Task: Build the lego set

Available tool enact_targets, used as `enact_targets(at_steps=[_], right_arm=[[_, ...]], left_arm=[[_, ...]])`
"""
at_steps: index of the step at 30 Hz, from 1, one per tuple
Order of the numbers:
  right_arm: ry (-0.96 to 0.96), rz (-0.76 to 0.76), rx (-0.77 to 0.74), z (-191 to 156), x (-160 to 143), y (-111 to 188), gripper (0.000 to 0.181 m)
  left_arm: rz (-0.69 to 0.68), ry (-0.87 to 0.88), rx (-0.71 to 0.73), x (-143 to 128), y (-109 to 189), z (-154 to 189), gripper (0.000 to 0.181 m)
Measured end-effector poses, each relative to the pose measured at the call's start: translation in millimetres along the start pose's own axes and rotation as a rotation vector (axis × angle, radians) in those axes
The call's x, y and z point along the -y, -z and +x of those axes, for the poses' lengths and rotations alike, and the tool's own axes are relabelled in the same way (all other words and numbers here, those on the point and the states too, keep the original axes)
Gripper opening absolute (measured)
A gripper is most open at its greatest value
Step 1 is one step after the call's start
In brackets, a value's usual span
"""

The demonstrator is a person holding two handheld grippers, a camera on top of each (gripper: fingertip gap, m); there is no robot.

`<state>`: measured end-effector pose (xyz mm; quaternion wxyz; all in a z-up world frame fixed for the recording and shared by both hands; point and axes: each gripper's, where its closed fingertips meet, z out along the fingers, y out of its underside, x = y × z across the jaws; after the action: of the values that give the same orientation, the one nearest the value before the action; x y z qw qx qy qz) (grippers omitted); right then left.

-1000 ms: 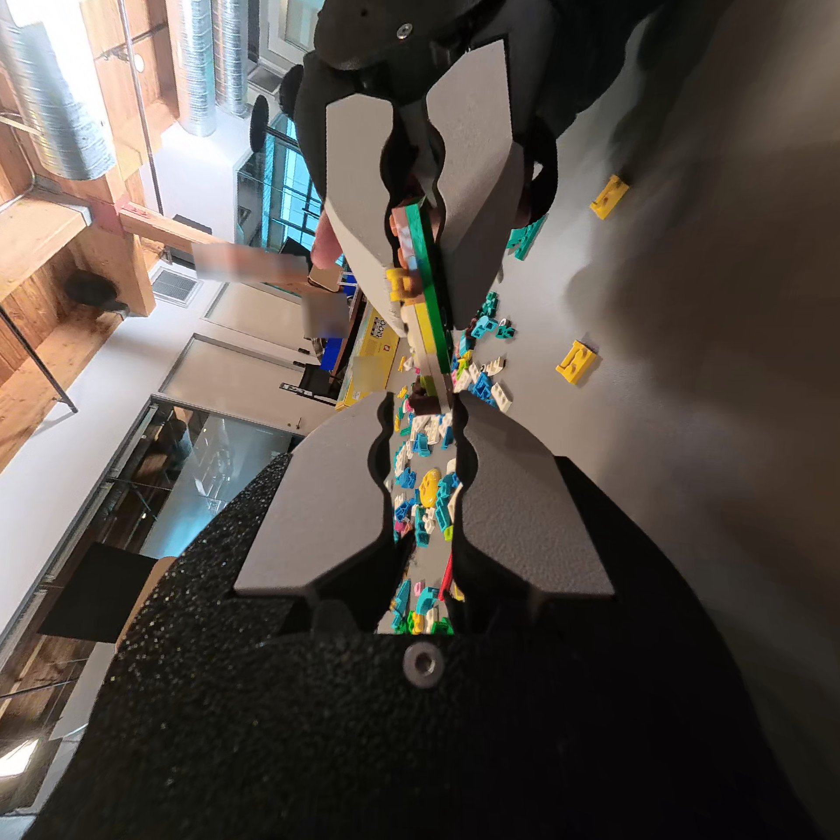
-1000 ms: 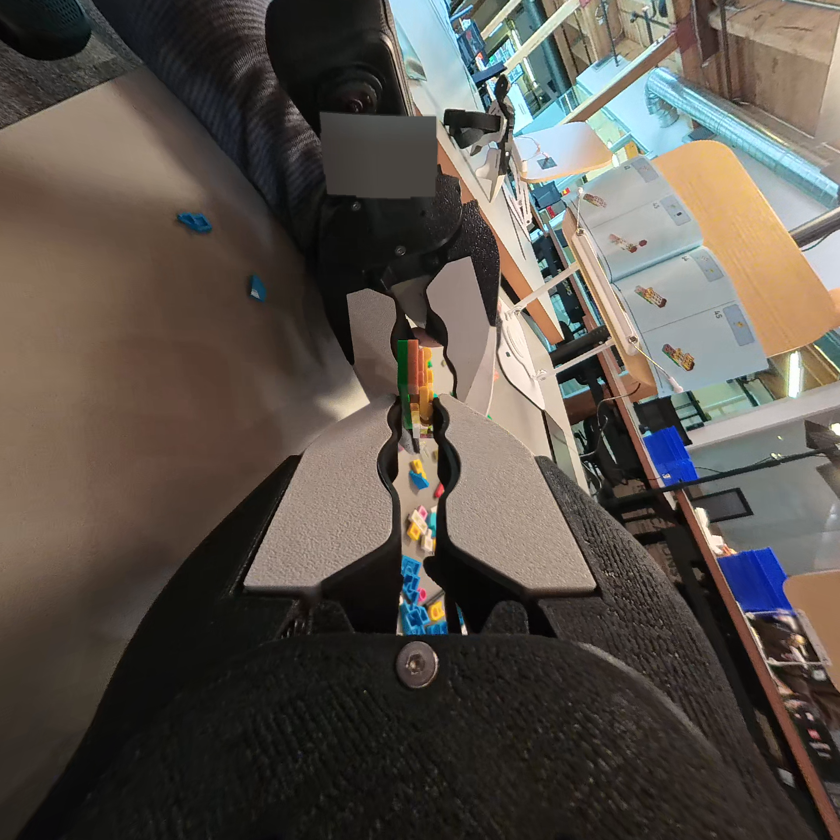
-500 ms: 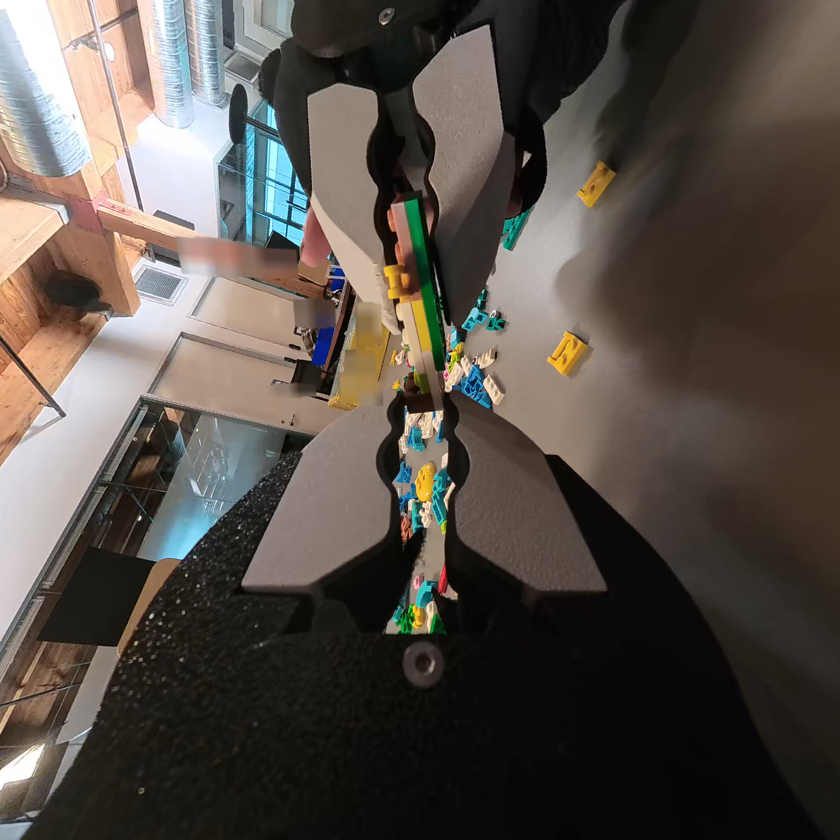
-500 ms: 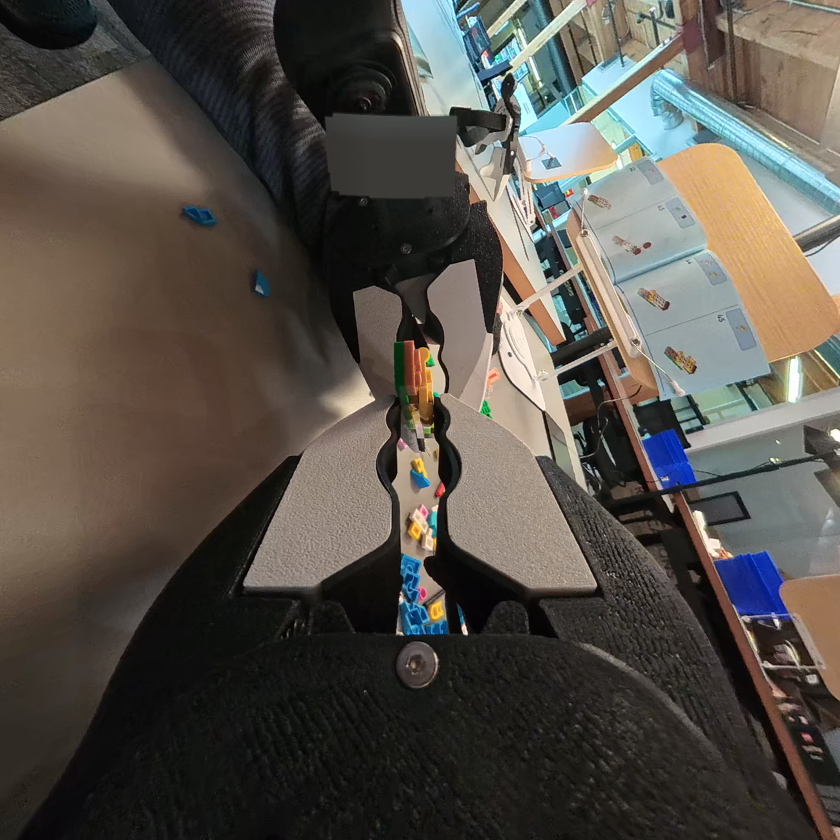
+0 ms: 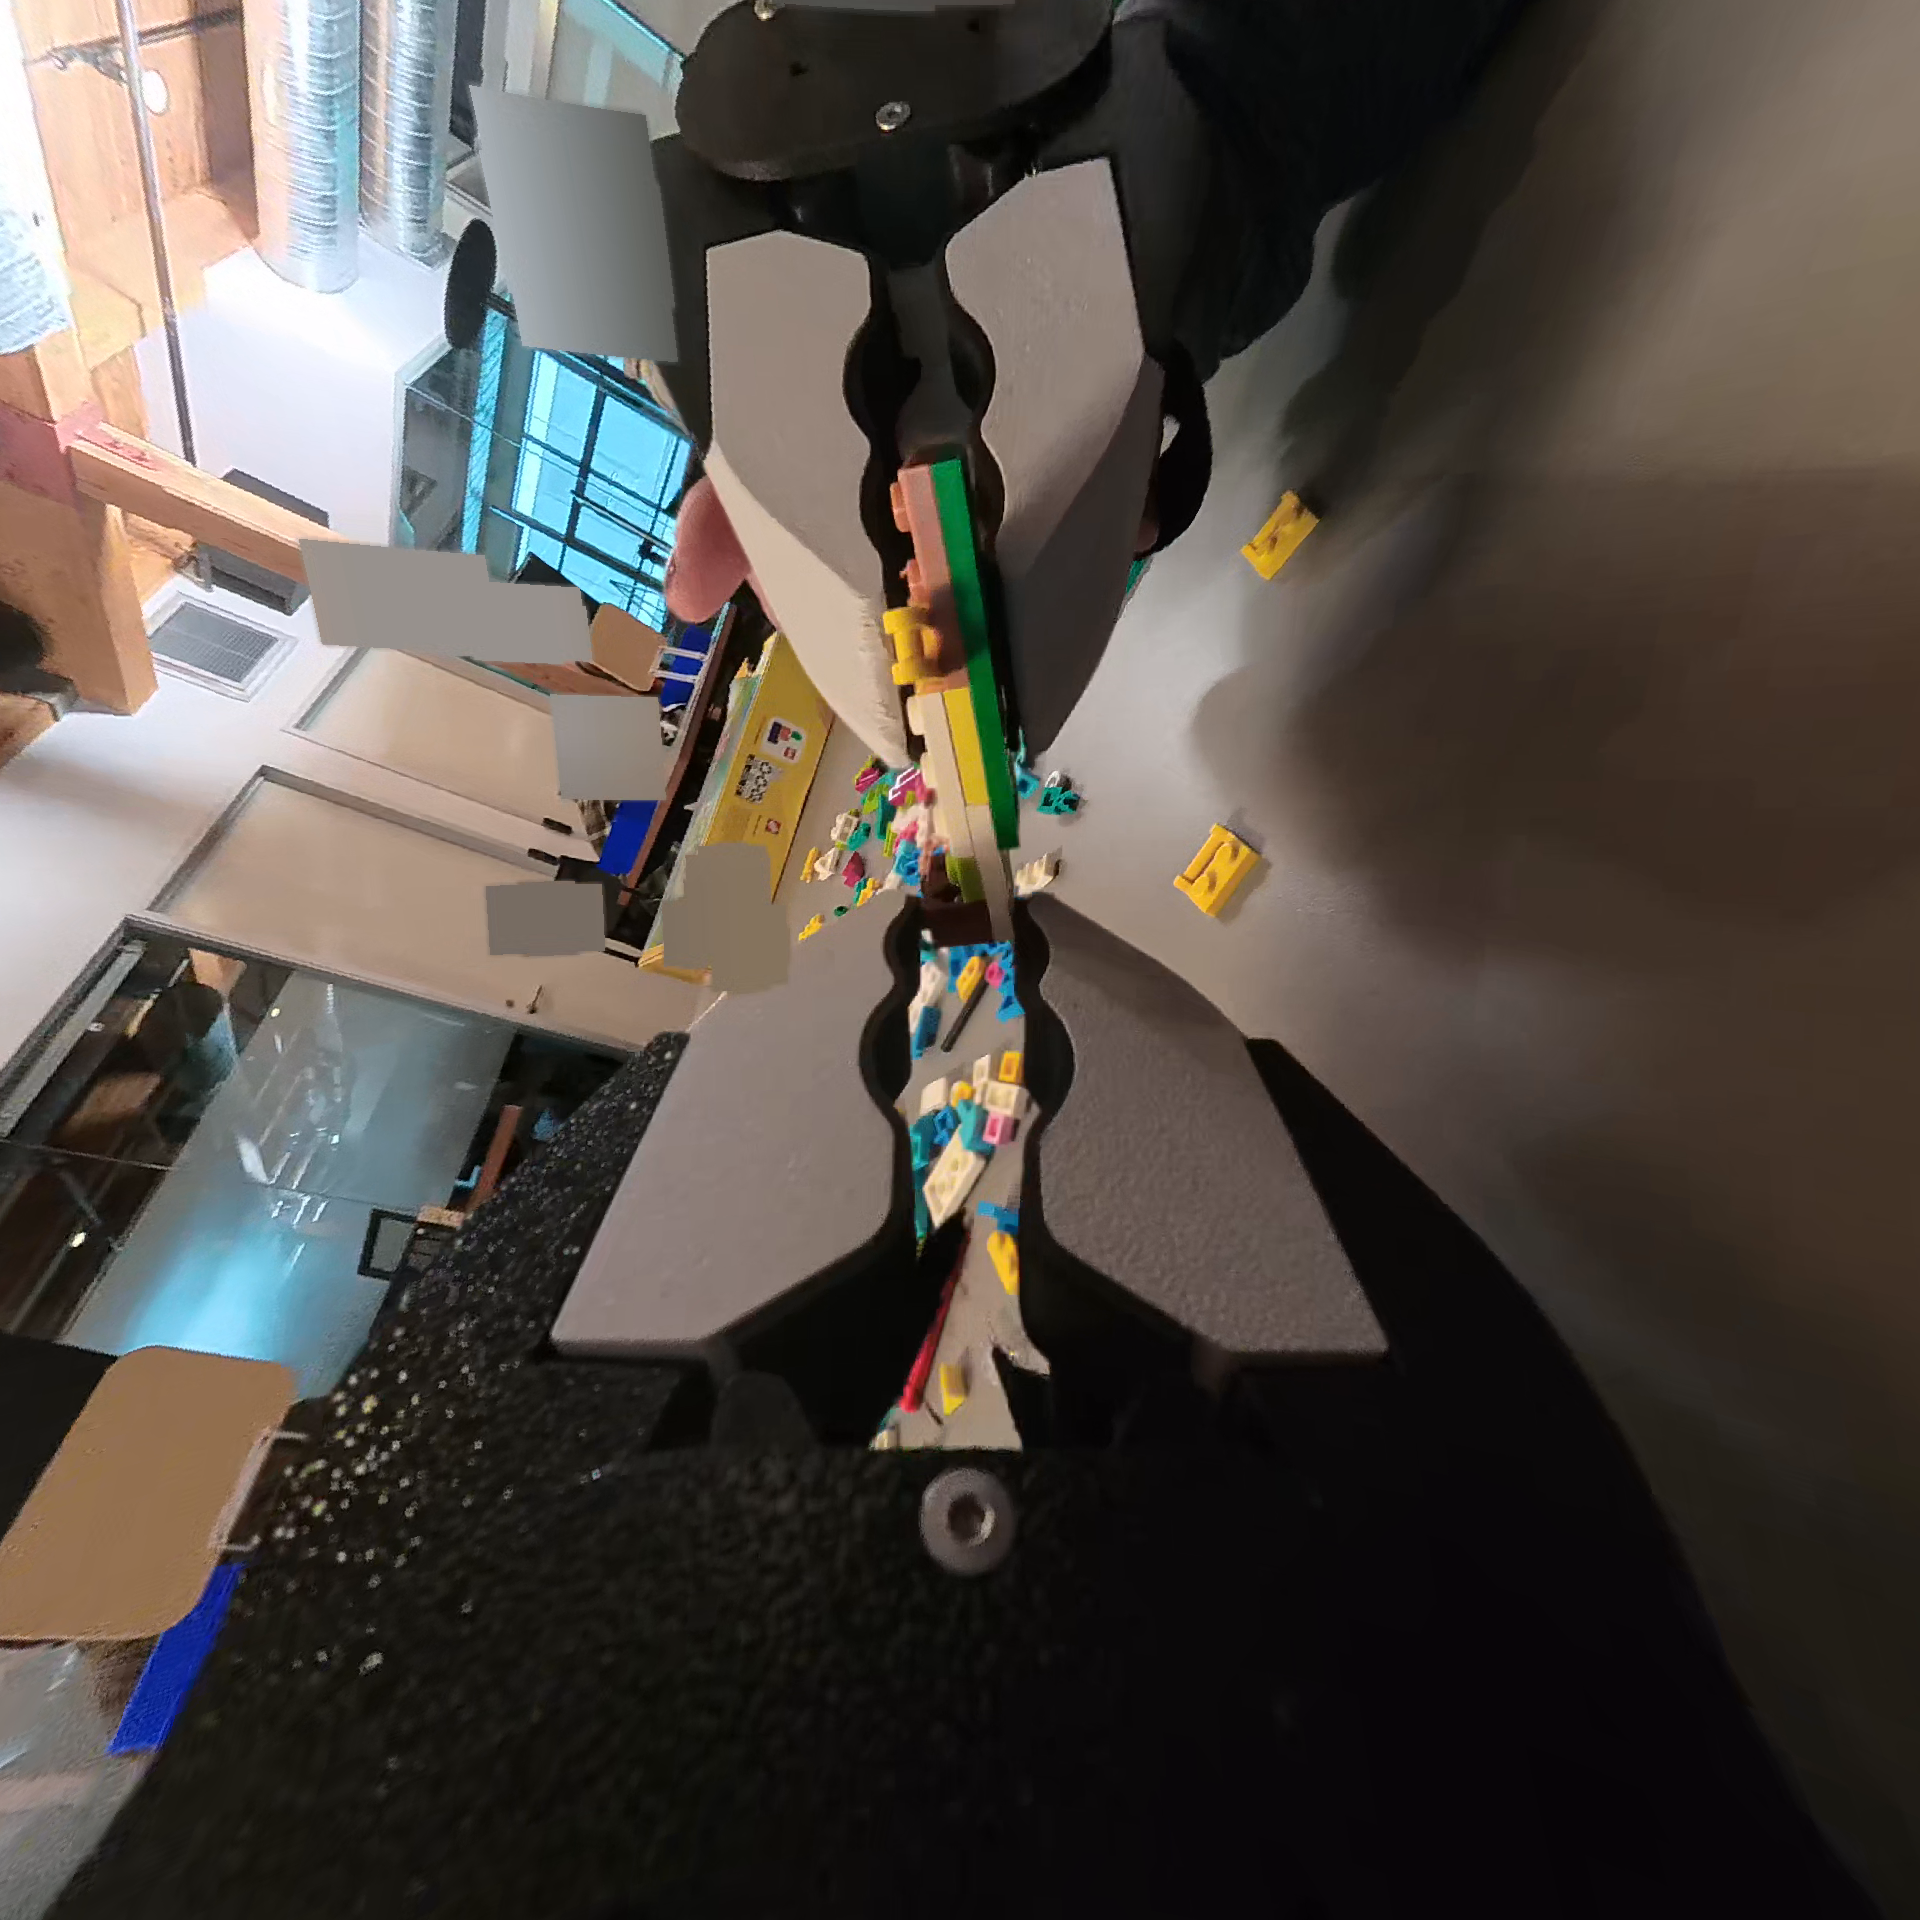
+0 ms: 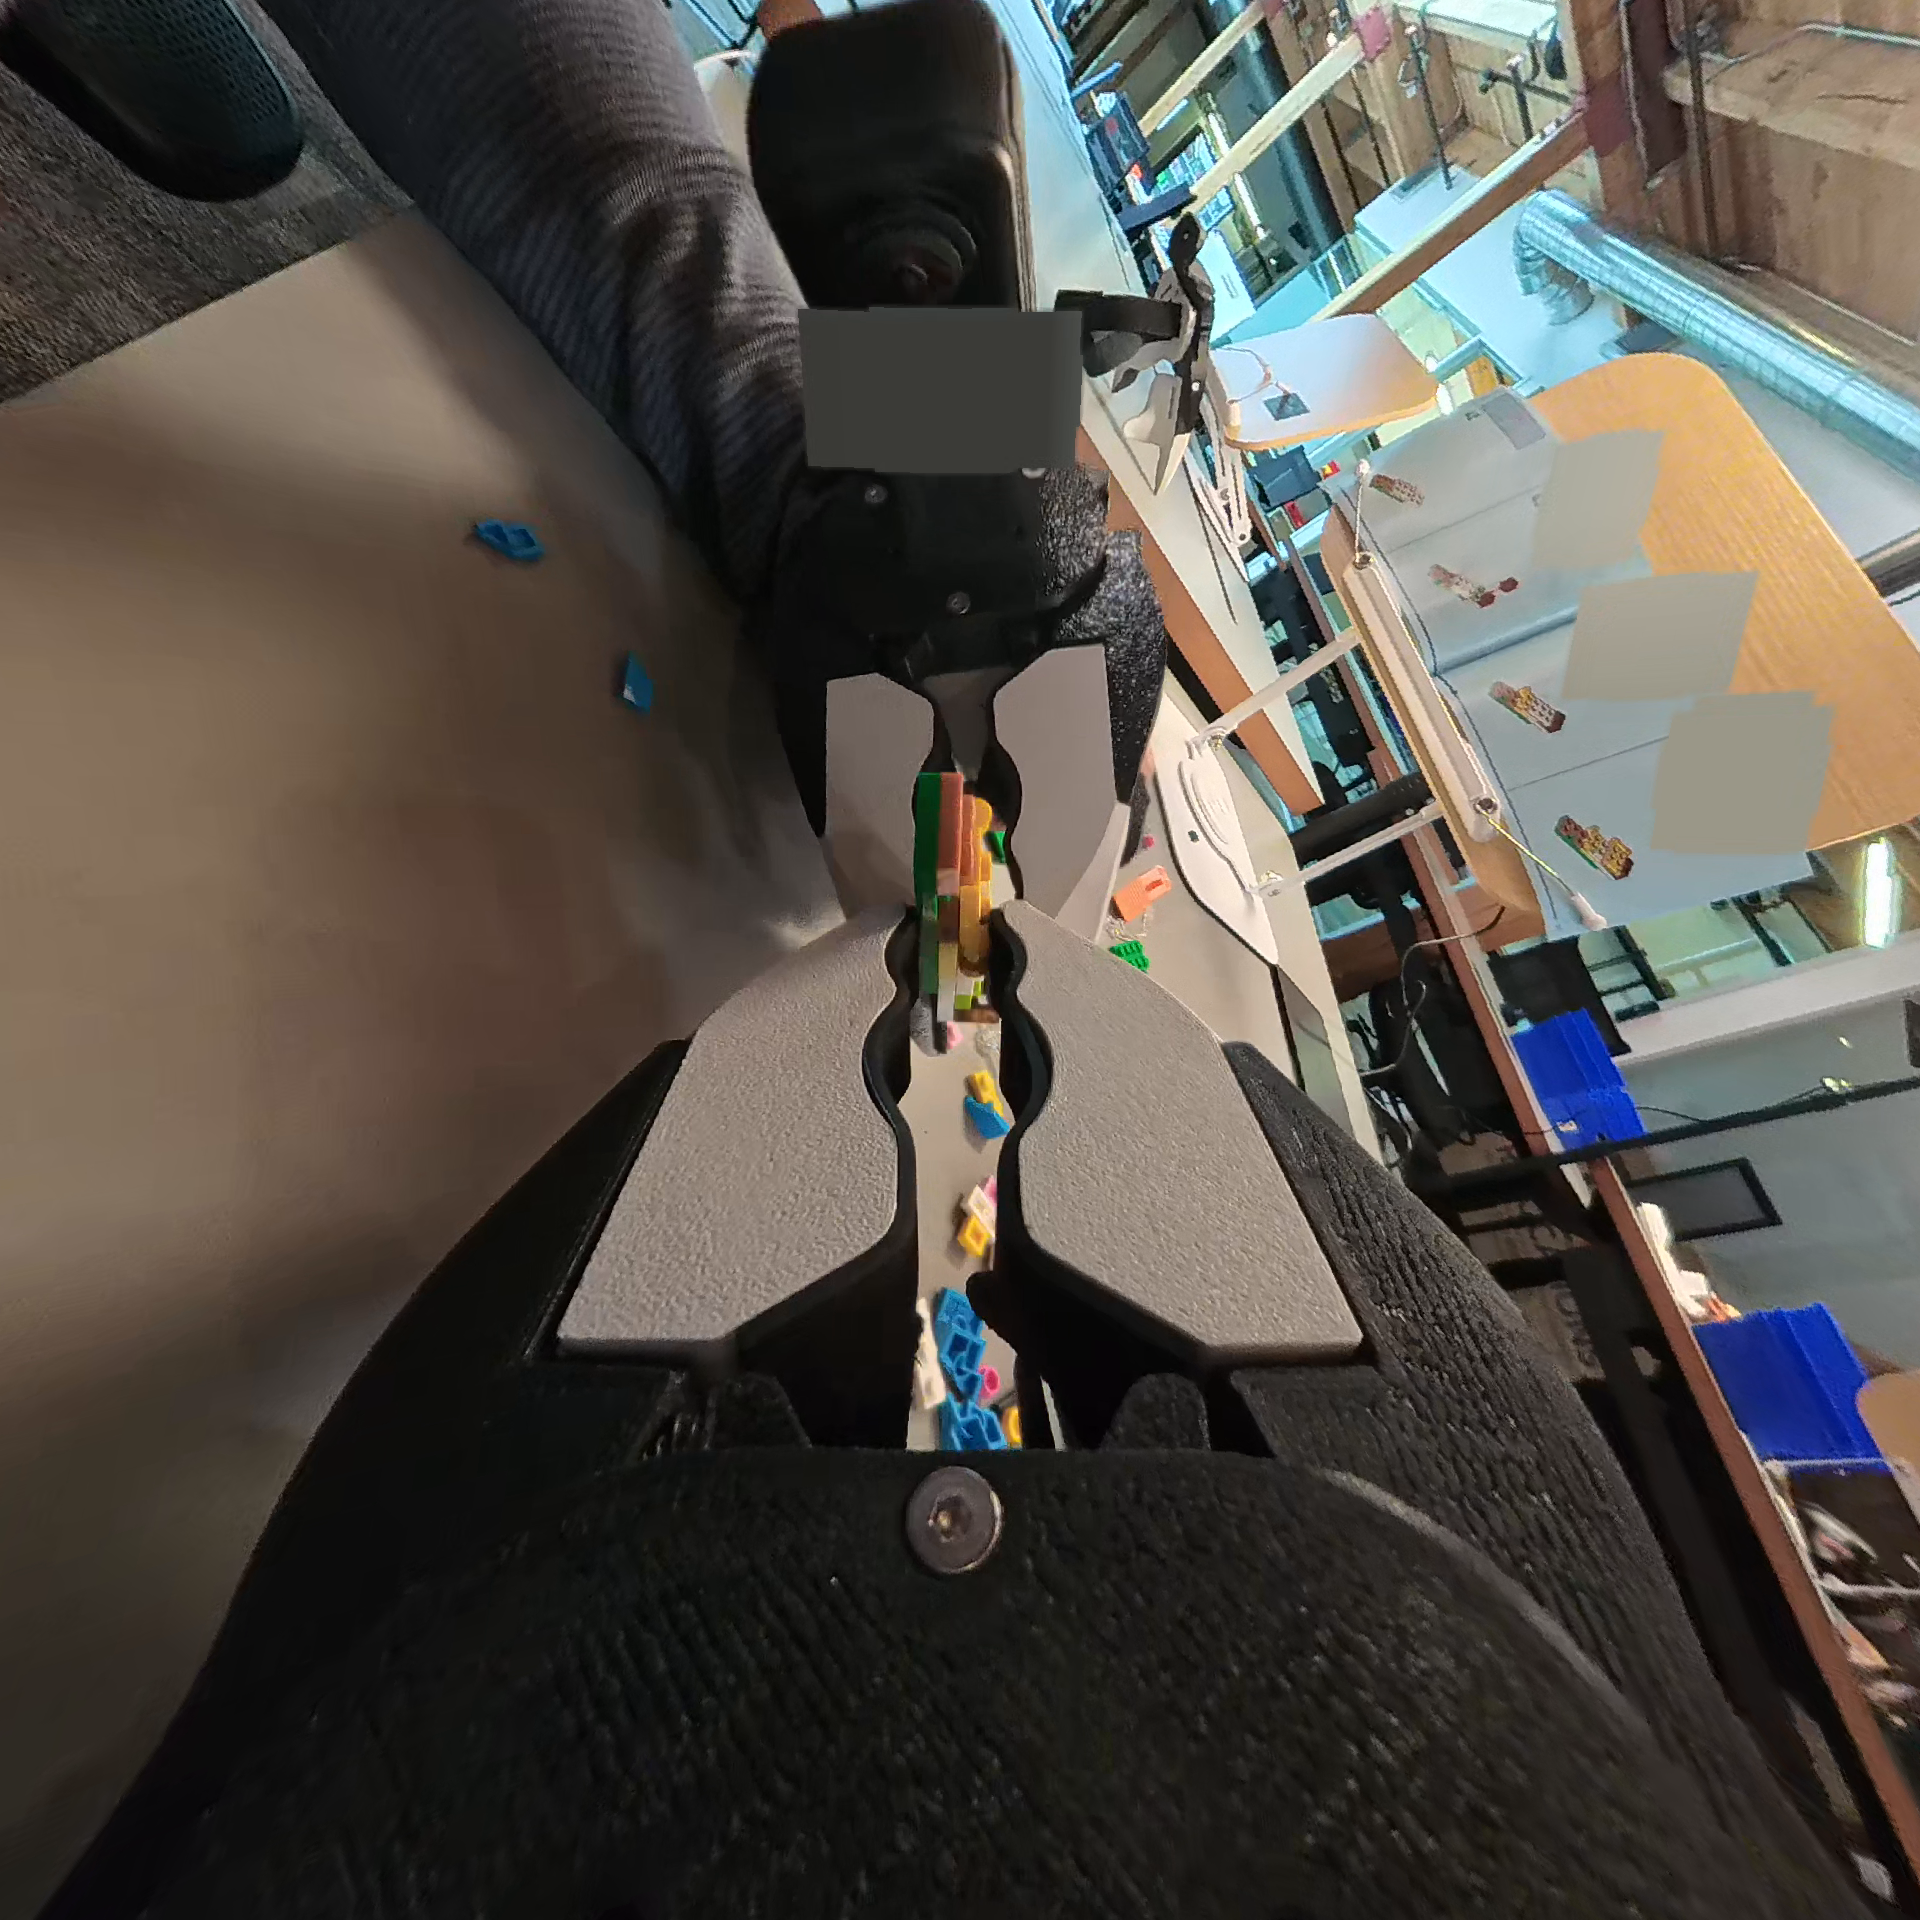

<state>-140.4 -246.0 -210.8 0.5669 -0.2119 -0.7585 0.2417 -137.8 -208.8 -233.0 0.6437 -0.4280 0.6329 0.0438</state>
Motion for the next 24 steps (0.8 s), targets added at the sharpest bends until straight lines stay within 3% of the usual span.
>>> enact_targets(at_steps=[8,12,14,24], right_arm=[[-0.003,0.012,0.012,-1,3,2,0.010],[-0.004,0.017,0.017,-2,4,2,0.010],[-0.007,0.022,0.024,-3,5,1,0.010],[-0.014,0.042,0.050,-7,9,0,0.011]], left_arm=[[0.020,0.006,0.005,3,-1,1,0.016],[0.044,0.004,0.031,9,-2,-3,0.034],[0.039,0.000,0.010,9,-3,1,0.034],[0.046,0.001,-0.026,10,-4,7,0.017]])
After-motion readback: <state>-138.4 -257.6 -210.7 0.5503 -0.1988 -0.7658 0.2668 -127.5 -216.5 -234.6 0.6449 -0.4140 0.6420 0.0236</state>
